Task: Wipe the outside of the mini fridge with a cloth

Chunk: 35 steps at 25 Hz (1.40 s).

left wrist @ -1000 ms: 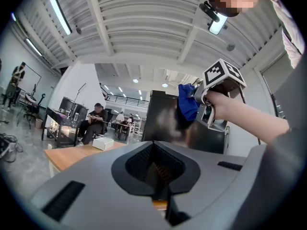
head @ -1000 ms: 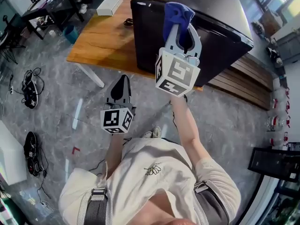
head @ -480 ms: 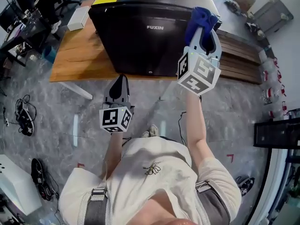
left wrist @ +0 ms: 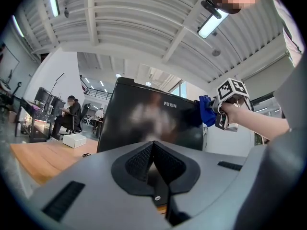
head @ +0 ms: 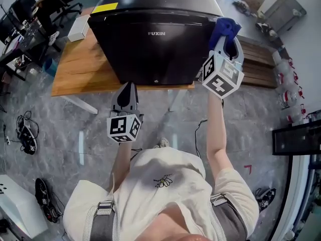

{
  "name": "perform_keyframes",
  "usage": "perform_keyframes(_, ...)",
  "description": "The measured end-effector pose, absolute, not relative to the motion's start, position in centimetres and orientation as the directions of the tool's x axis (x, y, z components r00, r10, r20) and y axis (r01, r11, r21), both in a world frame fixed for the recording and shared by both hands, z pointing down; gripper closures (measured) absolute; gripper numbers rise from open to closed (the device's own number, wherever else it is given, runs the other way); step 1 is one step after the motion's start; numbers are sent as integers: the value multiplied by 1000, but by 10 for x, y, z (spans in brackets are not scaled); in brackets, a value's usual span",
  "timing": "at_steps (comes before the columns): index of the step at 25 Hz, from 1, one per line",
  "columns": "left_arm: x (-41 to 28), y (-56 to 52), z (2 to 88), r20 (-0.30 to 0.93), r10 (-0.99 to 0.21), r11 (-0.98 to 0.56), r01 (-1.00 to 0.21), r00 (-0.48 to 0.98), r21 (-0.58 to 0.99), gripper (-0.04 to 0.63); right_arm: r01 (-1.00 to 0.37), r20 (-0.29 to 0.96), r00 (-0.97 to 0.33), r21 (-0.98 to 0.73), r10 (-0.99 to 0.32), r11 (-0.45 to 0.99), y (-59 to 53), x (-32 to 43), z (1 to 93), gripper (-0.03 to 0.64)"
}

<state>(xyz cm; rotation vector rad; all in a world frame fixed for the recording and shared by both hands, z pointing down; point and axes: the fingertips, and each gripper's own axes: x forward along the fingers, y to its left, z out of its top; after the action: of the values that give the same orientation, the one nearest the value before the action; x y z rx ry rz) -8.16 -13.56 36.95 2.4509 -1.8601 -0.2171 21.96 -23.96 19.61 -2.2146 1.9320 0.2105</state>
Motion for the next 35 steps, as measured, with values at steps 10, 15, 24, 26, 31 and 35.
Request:
perform_keyframes(10, -95, -134, 369, -77, -969, -242, -962, 234, 125, 591, -985, -224, 166, -78, -960, -152, -248, 235, 203, 555)
perform_keyframes(15, -102, -132, 368, -78, -973, -225, -966, 217, 124, 591, -985, -248, 164, -101, -955, -142, -229, 233, 200, 555)
perform_keyframes(24, -118, -114, 365, -76, -983, -171, -981, 164, 96, 591, -939, -246, -266, -153, -932, 308, -196, 67, 218, 555)
perform_keyframes(26, -126, -107, 362, -85, -987, -148, -984, 140, 100, 591, -900, -239, -360, -166, -902, 403, -196, 15, 223, 555)
perform_keyframes(31, -153, -86, 363, -83, -994, -73, -991, 64, 112, 591, -791, -186, -576, -121, -796, 600, -210, -116, 234, 555)
perform_keyframes(35, -182, -67, 369, -69, -997, 15, -991, -25, 129, 591, -787, -144, -609, -16, -780, 617, -227, -179, 239, 555)
